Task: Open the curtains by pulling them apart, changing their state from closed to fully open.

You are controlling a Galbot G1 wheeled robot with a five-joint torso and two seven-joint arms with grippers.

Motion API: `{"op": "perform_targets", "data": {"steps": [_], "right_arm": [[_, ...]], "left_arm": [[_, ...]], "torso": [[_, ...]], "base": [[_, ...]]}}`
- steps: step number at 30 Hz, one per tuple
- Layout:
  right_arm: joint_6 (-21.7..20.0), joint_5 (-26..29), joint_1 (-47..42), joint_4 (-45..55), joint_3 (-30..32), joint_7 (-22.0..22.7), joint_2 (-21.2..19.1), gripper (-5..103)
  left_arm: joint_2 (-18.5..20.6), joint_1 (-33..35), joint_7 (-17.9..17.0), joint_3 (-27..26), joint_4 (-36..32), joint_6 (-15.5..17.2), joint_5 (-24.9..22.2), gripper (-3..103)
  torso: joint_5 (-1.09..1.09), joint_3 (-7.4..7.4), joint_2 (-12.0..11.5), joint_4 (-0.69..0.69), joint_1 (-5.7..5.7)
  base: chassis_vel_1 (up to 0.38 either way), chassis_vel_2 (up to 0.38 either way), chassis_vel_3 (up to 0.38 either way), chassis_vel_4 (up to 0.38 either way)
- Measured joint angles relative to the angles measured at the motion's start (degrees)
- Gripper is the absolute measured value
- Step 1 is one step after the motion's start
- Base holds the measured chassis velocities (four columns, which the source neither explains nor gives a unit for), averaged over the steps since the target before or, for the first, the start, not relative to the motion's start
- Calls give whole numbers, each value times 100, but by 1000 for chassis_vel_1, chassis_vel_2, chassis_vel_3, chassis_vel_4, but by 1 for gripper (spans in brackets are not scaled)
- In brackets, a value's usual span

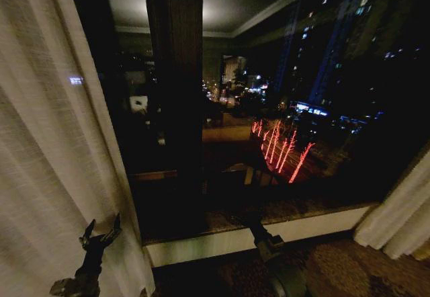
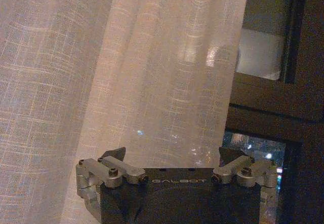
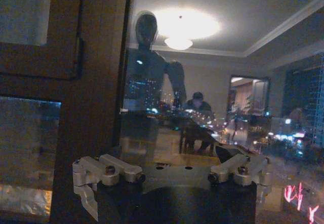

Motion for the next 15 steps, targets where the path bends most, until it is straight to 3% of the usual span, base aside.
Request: {"op": "perform_targets", "data": {"steps": [15], "right_arm": [[0, 0, 0, 0, 0, 0, 0, 100]], "left_arm": [[0, 0, 0, 0, 0, 0, 0, 100]], "torso": [[0, 0, 0, 0, 0]], "base": [[0, 0, 0, 0]]}}
